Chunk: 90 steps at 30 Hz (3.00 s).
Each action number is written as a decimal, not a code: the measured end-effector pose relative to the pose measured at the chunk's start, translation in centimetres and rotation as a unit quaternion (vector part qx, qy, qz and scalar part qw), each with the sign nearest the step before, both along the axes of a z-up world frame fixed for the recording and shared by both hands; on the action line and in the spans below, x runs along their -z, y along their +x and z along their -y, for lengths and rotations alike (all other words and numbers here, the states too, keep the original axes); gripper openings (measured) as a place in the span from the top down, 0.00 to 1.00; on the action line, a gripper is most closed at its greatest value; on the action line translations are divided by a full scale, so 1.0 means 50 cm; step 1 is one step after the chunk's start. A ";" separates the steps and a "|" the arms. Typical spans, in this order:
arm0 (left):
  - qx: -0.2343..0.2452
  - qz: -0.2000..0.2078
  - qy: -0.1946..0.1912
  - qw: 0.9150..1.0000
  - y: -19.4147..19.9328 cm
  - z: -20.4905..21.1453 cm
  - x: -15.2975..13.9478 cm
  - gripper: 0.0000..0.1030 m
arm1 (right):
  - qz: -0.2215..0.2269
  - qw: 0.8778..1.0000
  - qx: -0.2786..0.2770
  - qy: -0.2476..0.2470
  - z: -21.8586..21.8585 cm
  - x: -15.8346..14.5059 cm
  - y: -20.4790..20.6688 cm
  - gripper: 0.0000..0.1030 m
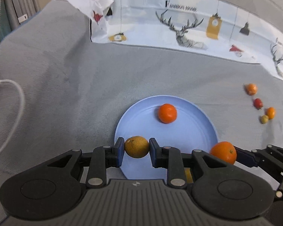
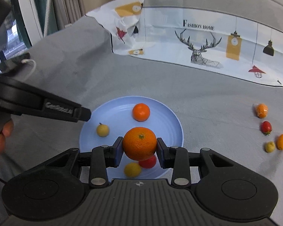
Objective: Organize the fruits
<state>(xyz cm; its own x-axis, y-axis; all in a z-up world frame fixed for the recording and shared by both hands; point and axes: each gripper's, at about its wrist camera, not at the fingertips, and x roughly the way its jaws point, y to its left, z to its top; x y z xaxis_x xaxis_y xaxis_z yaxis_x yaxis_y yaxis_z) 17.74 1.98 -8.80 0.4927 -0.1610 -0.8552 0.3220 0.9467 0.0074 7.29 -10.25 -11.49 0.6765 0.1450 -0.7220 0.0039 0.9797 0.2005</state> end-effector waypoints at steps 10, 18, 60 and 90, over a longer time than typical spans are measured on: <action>-0.001 -0.022 0.029 0.999 0.048 0.017 0.070 0.70 | -0.028 1.000 -0.008 -0.001 -0.002 0.062 0.060 0.62; 0.005 0.019 0.014 1.000 0.028 0.010 0.028 0.01 | -0.024 0.999 -0.021 -0.004 -0.001 0.055 0.081 0.23; 0.009 0.118 -0.040 0.992 -0.435 -0.113 -0.237 0.00 | 0.104 0.991 0.078 -0.034 -0.009 -0.212 -0.406 0.01; 0.014 0.111 -0.037 0.993 -0.424 -0.115 -0.228 0.00 | 0.098 0.992 0.076 -0.035 -0.011 -0.206 -0.399 0.01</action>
<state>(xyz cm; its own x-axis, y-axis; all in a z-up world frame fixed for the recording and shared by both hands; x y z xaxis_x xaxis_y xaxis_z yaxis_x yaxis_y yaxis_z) -3.45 7.74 2.58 0.6628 -0.2359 -0.7107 0.3461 0.9381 0.0114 -12.66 -9.69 -1.21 0.8153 -0.0147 -0.5789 0.1195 0.9824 0.1434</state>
